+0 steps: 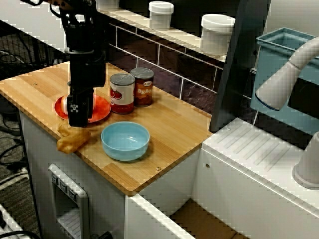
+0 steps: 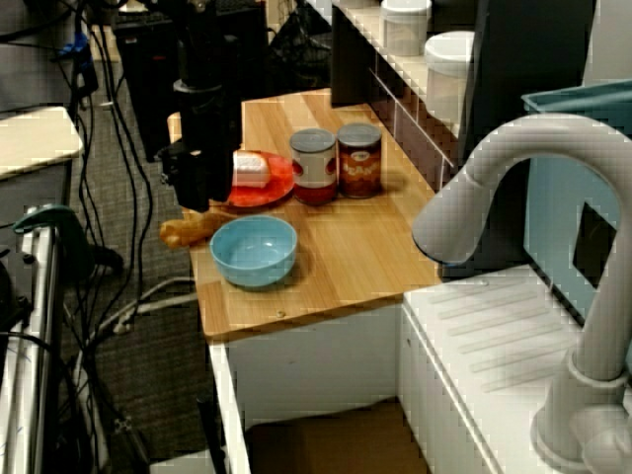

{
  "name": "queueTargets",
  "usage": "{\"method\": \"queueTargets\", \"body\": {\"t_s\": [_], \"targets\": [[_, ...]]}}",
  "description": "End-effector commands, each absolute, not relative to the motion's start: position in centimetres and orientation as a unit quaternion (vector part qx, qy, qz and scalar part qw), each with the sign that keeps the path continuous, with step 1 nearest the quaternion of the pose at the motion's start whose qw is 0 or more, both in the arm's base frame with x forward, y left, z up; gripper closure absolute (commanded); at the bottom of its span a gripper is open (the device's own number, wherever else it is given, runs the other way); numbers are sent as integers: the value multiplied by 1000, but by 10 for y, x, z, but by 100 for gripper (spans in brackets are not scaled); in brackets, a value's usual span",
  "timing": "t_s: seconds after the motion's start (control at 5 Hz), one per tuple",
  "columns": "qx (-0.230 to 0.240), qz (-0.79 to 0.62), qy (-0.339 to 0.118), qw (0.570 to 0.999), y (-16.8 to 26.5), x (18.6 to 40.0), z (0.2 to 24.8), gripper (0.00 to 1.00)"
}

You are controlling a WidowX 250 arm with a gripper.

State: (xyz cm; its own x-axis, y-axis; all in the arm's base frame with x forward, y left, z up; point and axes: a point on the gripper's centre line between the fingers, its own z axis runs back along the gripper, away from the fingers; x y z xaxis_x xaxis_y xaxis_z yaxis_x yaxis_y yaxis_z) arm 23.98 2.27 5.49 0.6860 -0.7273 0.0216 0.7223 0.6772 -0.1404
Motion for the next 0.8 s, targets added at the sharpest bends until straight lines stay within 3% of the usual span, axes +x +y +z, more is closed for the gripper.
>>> {"method": "queueTargets", "body": {"t_s": [0.0,0.6], "targets": [[-47,-402,5,914,28,248,58,100],[-39,-404,13,914,25,252,52,100]]}}
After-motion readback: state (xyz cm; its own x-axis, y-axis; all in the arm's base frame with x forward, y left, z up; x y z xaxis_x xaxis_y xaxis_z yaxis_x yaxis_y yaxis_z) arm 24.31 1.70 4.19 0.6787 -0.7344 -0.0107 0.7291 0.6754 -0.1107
